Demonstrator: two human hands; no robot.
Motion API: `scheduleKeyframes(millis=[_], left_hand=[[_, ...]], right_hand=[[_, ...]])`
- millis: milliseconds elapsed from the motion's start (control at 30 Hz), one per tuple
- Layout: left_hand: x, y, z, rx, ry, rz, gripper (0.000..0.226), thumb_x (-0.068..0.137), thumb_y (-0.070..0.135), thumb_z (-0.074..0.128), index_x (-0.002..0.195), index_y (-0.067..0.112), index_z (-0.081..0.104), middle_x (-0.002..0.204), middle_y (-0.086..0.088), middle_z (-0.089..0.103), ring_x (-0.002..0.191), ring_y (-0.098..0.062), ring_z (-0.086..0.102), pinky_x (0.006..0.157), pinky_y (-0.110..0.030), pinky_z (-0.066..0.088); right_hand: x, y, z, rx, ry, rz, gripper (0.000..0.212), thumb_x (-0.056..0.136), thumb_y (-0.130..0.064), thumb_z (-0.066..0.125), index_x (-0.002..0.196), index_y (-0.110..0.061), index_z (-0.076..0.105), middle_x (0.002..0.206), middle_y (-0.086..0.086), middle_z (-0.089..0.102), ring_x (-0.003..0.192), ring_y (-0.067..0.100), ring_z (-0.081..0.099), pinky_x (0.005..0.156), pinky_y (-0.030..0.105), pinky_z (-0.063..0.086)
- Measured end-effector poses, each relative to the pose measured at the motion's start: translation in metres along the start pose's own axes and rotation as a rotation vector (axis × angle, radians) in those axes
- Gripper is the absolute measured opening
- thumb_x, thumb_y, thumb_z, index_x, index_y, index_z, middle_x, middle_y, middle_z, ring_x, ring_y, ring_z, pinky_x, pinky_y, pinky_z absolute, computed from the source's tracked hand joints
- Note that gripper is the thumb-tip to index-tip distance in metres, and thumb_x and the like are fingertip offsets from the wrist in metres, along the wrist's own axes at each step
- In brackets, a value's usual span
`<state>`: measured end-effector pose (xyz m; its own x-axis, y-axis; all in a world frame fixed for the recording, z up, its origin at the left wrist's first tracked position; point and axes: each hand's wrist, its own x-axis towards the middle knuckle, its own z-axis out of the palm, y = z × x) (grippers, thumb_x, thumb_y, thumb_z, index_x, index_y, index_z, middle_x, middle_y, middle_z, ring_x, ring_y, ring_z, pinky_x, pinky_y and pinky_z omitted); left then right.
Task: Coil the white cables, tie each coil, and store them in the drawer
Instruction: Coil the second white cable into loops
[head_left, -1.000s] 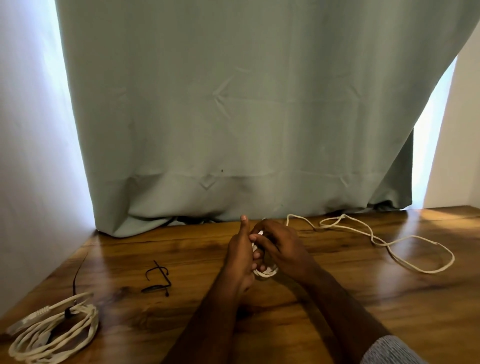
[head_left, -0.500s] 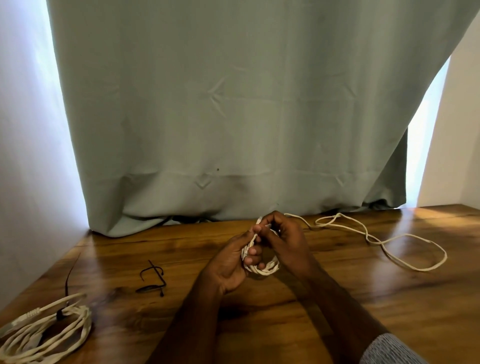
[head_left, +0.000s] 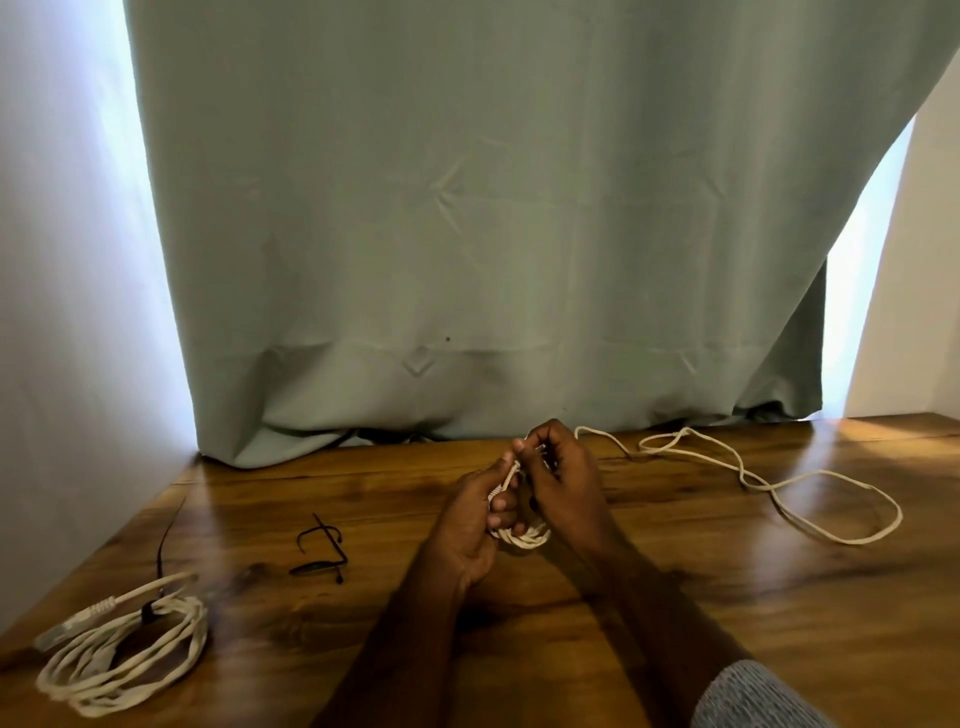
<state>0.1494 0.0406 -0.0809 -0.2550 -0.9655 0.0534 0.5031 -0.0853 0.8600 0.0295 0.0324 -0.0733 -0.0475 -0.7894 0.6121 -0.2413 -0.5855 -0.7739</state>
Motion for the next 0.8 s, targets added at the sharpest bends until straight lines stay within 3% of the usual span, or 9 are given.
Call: scheduleKeyframes(millis=[133,233,400,500,567,633,800], left_hand=[[-0.008,0.006,0.003,-0.138,-0.075,-0.073,0.036,0.093,0.036,0.050,0.083,0.004,0.063,0.050,0.002,0.041,0.037,-0.007,0.033,0.053,-0.027,0.045],[-0.016,0.005,0.008,-0.060,0.105,-0.050,0.031,0.098,0.026,0.052,0.079,0.004,0.063,0.049,0.004,0.042,0.036,-0.006,0.034,0.049,-0.025,0.044],[-0.027,0.015,0.006,-0.008,0.442,-0.002,0.034,0.094,0.037,0.062,0.078,0.007,0.067,0.061,0.000,0.046,0.037,-0.009,0.043,0.043,-0.023,0.037],[-0.041,0.029,-0.002,-0.036,0.626,0.048,0.041,0.094,0.043,0.060,0.076,0.007,0.067,0.061,-0.004,0.048,0.039,-0.013,0.042,0.040,-0.021,0.036],[-0.053,0.038,-0.012,0.020,0.730,0.110,0.030,0.096,0.028,0.058,0.081,0.004,0.068,0.064,-0.008,0.054,0.042,-0.016,0.045,0.039,-0.021,0.035],[-0.067,0.045,-0.027,0.068,0.747,0.158,0.022,0.093,0.016,0.056,0.079,0.003,0.067,0.063,-0.009,0.057,0.044,-0.018,0.048,0.040,-0.022,0.033],[-0.099,0.083,-0.078,0.155,0.872,0.326,0.019,0.085,0.017,0.064,0.070,0.007,0.068,0.069,-0.016,0.067,0.053,-0.023,0.056,0.051,-0.030,0.041]], right_hand=[[0.000,-0.002,-0.005,0.001,0.027,-0.024,0.016,0.096,-0.021,0.067,0.087,-0.011,0.059,0.068,-0.004,0.064,0.059,0.003,0.063,0.048,0.019,0.047],[-0.003,-0.003,-0.002,0.009,0.024,-0.015,0.015,0.095,-0.019,0.069,0.086,-0.011,0.060,0.071,-0.001,0.066,0.064,0.006,0.065,0.052,0.020,0.049],[-0.010,-0.022,0.020,0.044,-0.035,0.003,0.018,0.096,-0.013,0.067,0.083,-0.008,0.056,0.074,0.001,0.067,0.059,-0.004,0.061,0.049,0.012,0.044],[-0.012,-0.032,0.043,0.113,-0.109,0.010,0.021,0.096,-0.017,0.068,0.083,-0.008,0.054,0.070,0.006,0.068,0.059,0.008,0.066,0.049,0.024,0.051],[-0.013,-0.034,0.061,0.125,-0.158,-0.007,0.027,0.093,-0.032,0.070,0.082,-0.012,0.056,0.074,0.008,0.070,0.068,0.022,0.071,0.059,0.040,0.057],[-0.015,-0.037,0.078,0.148,-0.186,-0.004,0.029,0.087,-0.039,0.072,0.080,-0.015,0.058,0.076,0.008,0.072,0.073,0.029,0.071,0.067,0.046,0.057],[-0.025,-0.045,0.111,0.205,-0.295,0.046,0.005,0.097,-0.019,0.066,0.094,-0.021,0.069,0.091,-0.002,0.075,0.085,0.007,0.070,0.076,0.024,0.053]])
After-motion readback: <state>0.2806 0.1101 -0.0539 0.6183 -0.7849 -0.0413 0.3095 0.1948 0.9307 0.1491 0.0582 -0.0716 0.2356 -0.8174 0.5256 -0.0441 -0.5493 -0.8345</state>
